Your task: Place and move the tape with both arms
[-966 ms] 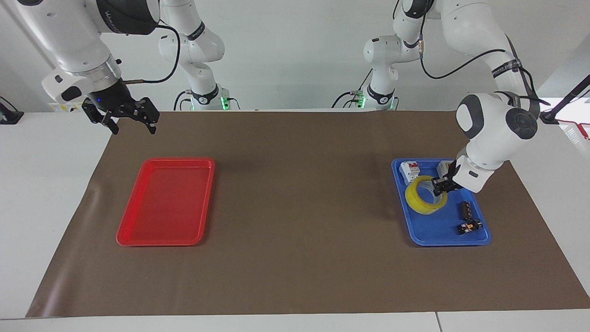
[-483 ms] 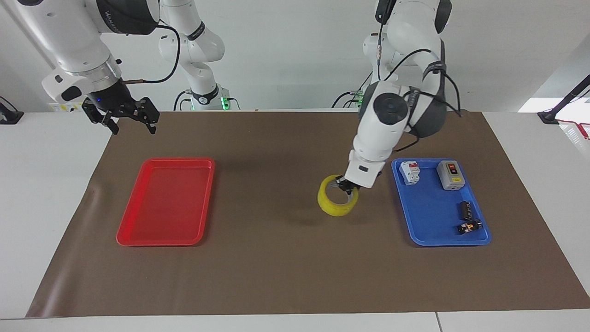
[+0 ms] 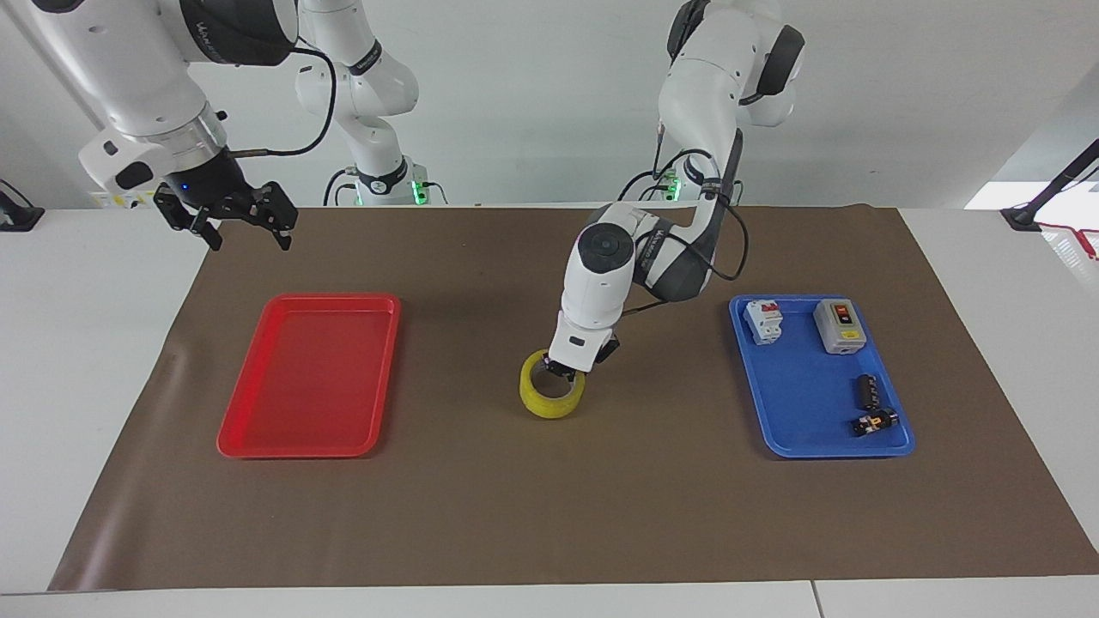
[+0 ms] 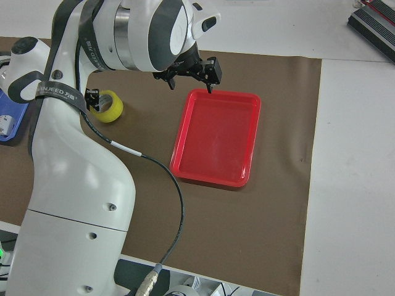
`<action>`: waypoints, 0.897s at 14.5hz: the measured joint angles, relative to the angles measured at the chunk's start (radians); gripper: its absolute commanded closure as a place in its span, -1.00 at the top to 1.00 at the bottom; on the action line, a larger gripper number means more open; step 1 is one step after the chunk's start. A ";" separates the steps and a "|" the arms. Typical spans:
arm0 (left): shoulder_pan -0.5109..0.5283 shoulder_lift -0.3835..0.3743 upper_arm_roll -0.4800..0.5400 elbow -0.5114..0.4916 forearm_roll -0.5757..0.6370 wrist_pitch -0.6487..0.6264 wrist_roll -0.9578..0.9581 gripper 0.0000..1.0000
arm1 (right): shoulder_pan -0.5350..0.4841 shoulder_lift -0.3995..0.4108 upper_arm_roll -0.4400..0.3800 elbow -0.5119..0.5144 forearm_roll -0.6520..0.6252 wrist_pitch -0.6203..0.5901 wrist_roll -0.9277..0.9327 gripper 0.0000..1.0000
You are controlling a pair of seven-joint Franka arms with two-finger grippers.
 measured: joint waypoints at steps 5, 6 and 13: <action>-0.005 -0.006 0.000 -0.006 0.000 0.006 -0.011 1.00 | 0.030 0.000 0.002 -0.008 0.022 0.007 0.002 1.00; -0.005 -0.012 0.001 -0.002 0.007 0.002 -0.011 1.00 | 0.057 0.002 0.003 -0.013 0.022 0.024 0.008 1.00; 0.175 -0.216 0.047 0.030 0.039 -0.207 0.135 1.00 | 0.261 0.168 0.008 -0.053 0.022 0.292 0.189 1.00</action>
